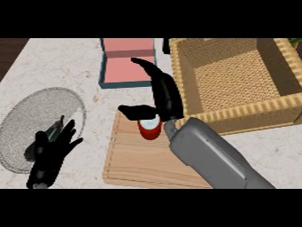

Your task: Pick the can from the cutting board and place it in the basket

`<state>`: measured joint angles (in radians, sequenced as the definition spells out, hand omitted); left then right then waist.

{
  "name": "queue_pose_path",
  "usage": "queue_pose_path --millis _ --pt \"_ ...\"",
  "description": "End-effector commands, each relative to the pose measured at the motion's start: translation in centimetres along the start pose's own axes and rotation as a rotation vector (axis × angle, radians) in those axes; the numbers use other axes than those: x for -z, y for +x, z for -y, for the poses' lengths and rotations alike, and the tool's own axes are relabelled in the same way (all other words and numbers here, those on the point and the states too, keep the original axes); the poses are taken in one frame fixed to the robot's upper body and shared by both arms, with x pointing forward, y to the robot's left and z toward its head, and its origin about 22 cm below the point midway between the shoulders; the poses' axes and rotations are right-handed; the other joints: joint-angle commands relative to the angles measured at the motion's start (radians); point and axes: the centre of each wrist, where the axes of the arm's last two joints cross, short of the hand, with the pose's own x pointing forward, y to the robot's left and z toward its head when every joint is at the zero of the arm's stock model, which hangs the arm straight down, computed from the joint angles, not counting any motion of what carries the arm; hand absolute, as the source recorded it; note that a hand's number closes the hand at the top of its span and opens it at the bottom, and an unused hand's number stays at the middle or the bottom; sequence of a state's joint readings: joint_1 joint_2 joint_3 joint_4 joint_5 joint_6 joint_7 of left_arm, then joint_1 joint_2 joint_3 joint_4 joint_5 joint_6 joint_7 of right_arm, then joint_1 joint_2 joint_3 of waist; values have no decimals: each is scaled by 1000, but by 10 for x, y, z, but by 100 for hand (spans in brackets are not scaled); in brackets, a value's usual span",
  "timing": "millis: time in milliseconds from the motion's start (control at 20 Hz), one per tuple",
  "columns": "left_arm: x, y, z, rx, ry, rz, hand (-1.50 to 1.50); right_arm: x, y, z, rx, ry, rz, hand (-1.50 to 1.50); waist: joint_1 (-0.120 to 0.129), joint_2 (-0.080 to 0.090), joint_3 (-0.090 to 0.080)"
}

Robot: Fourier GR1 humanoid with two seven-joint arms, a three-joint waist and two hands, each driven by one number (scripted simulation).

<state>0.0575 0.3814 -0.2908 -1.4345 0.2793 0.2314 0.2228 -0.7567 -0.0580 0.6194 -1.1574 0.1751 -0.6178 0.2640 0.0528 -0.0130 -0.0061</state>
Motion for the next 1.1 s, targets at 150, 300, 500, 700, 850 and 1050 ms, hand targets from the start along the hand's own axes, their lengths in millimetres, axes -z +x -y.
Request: queue_pose_path --millis 150,300,500,700,850,1050 --pt "-7 -18 -23 -21 61 -109 0 50 46 25 -475 -24 -149 -150 -63 -27 -4" --pt "-6 -24 -20 -30 78 -127 0 58 105 33 -586 52 -180 -150 -84 -25 -1" --pt "-10 -18 -34 -19 65 -91 0 56 168 41 -700 190 -276 -150 -77 -17 2" --pt "-16 -29 -28 -32 73 -104 0 61 200 72 -739 361 -382 -150 -79 -13 4" --pt "-17 -32 -35 -31 65 -116 0 57 213 73 -772 436 -438 -150 -80 -10 5" --pt "-12 -32 -34 -40 66 -114 0 50 202 76 -797 478 -482 -150 -90 -4 5"
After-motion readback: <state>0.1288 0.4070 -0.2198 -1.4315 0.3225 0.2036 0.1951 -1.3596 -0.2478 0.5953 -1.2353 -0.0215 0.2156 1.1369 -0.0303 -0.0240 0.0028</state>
